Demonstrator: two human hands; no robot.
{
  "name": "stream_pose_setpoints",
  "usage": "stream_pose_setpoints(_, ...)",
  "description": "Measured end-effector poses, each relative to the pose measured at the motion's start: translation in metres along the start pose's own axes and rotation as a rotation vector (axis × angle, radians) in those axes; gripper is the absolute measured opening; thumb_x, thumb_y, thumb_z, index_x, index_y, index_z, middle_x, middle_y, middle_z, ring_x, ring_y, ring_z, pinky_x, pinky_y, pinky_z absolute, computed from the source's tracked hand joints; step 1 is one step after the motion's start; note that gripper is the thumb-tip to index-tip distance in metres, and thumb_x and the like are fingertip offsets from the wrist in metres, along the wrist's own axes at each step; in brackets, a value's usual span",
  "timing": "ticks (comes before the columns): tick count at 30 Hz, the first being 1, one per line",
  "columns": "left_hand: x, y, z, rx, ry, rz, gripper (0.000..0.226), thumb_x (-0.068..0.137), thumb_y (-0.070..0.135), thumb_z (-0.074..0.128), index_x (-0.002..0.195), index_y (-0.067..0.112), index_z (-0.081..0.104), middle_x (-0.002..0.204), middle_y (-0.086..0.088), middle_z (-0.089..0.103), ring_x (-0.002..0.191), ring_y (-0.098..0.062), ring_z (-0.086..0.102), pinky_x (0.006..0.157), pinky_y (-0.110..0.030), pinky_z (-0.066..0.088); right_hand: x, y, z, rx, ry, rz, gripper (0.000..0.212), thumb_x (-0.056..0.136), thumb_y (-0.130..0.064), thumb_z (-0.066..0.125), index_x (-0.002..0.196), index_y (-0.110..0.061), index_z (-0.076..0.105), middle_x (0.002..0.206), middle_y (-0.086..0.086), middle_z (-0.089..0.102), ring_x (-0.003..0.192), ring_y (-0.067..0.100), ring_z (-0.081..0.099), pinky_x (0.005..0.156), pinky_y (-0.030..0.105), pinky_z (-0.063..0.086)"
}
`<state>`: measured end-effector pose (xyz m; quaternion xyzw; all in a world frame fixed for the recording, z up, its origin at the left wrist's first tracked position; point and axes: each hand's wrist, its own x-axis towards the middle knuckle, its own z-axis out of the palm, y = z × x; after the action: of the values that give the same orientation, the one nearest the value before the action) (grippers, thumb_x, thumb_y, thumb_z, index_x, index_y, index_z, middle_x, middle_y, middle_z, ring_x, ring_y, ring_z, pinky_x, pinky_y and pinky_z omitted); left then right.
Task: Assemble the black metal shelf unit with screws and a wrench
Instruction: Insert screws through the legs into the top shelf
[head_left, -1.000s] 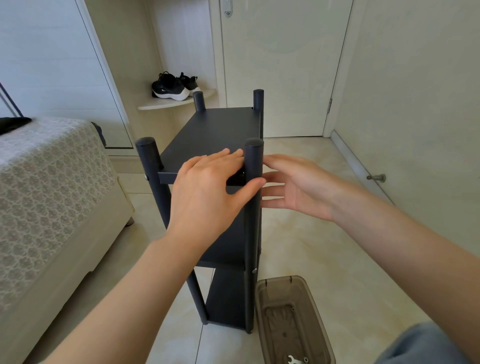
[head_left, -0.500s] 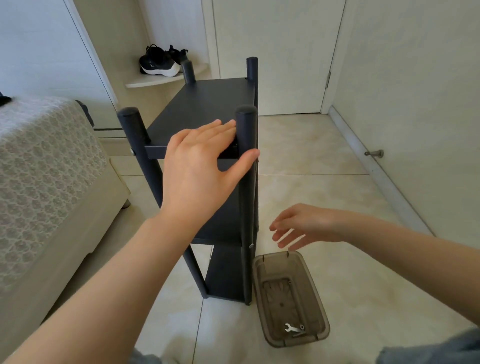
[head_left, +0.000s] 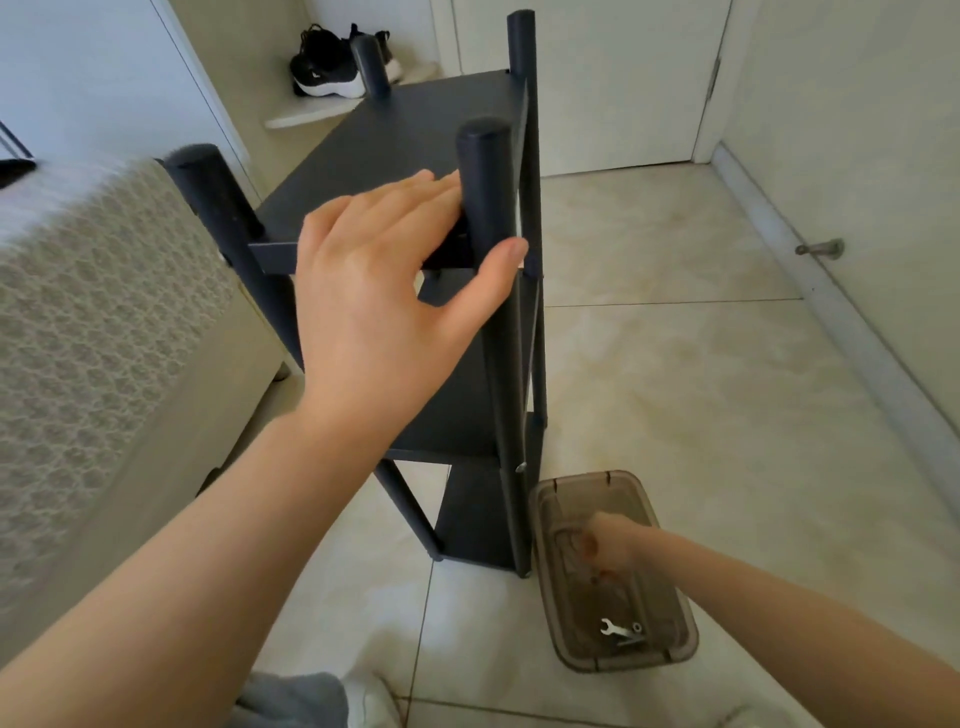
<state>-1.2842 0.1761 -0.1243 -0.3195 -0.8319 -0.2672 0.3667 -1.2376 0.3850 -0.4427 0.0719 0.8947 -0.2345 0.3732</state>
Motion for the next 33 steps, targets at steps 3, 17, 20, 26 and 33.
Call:
stream_pose_setpoints(3,-0.002,0.003,0.002,0.015,0.047,0.009,0.039,0.098,0.046,0.056,0.111,0.014,0.074,0.108,0.004,0.073,0.117,-0.017,0.063,0.104,-0.034,0.035,0.014,0.016,0.034,-0.245,-0.014,-0.014,0.027,0.099,-0.017,0.051,0.122,-0.006,0.059,0.127,0.014,0.060,0.116,0.029,0.059,0.099,0.036,0.046)
stream_pose_setpoints(17,-0.004,0.002,0.012,0.049,0.117,0.058,0.046,0.100,0.049,0.049,0.108,0.012,0.075,0.106,0.002,0.073,0.109,-0.020,0.065,0.099,-0.037,0.038,0.033,0.045,0.072,-0.842,-0.079,-0.057,0.032,0.103,-0.013,0.041,0.129,-0.004,0.058,0.132,0.016,0.060,0.121,0.036,0.055,0.095,0.046,0.045)
stream_pose_setpoints(20,-0.003,0.002,0.012,0.051,0.121,0.055,0.045,0.101,0.049,0.050,0.110,0.012,0.075,0.107,0.002,0.073,0.110,-0.019,0.065,0.099,-0.032,0.035,0.037,0.051,0.071,-0.891,-0.063,-0.061,0.032,0.103,-0.013,0.041,0.130,-0.005,0.057,0.133,0.017,0.058,0.125,0.036,0.050,0.097,0.046,0.042)
stream_pose_setpoints(26,-0.004,0.001,0.013,0.059,0.124,0.064,0.045,0.101,0.048,0.051,0.105,0.011,0.075,0.103,0.001,0.073,0.106,-0.021,0.065,0.098,-0.034,0.037,0.035,0.082,0.041,-0.856,0.002,-0.020,0.030,0.100,-0.022,0.049,0.126,-0.011,0.061,0.131,0.011,0.061,0.122,0.031,0.057,0.098,0.041,0.043)
stream_pose_setpoints(33,-0.003,0.001,0.014,0.052,0.126,0.069,0.046,0.101,0.048,0.050,0.106,0.010,0.075,0.105,-0.001,0.072,0.105,-0.022,0.065,0.097,-0.035,0.037,0.029,0.125,0.025,-0.868,0.010,0.051,0.032,0.101,-0.019,0.047,0.130,-0.016,0.059,0.136,0.005,0.058,0.128,0.026,0.052,0.104,0.040,0.043)
